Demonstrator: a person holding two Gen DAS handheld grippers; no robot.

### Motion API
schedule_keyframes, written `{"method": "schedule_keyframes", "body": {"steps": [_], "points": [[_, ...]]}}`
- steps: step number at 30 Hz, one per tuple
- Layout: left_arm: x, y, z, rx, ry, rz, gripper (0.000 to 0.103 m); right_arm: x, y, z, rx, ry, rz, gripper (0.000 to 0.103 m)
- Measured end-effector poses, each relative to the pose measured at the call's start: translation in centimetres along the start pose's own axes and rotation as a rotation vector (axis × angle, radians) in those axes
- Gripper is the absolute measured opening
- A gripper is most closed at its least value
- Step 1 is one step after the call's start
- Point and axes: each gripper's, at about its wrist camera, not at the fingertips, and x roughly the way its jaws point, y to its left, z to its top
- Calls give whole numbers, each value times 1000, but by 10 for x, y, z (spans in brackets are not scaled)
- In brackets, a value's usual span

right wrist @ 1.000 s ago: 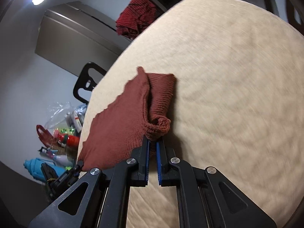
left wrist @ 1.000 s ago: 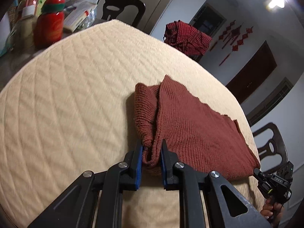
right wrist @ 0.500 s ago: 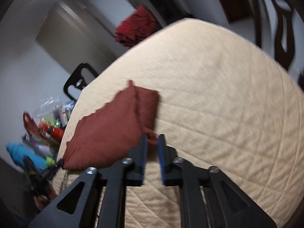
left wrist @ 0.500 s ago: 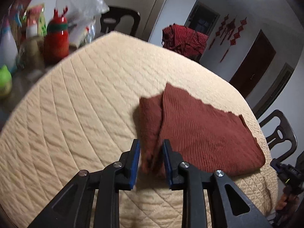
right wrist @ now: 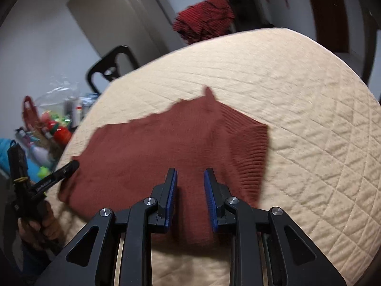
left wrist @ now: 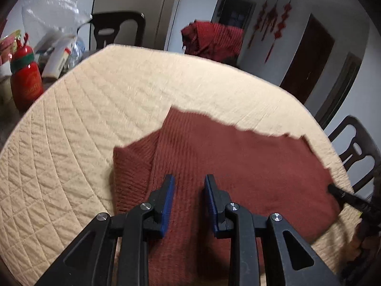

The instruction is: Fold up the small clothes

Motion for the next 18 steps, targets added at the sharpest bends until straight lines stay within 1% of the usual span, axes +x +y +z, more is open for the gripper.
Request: {"method": "schedule_keyframes", "body": {"steps": [4, 8, 10, 13, 16, 18], "points": [[-3, 3, -1, -16, -6, -17, 29, -5, -8, 3, 9, -9, -6, 17], [-6, -5, 0, 10, -1, 20, 29, -5, -3, 8, -13, -8, -9, 17], [-7, -9, 6, 17, -7, 25, 29, -4, 0, 12, -14, -12, 2, 17], [-5, -12, 15, 33, -23, 65, 29, 2, 1, 18, -16, -18, 5, 17], [4, -8, 15, 24, 4, 91, 29, 8, -11, 21, 34, -12, -6, 17], [8, -5, 11, 20, 12, 102, 29, 6, -19, 21, 64, -17, 24, 17]]}}
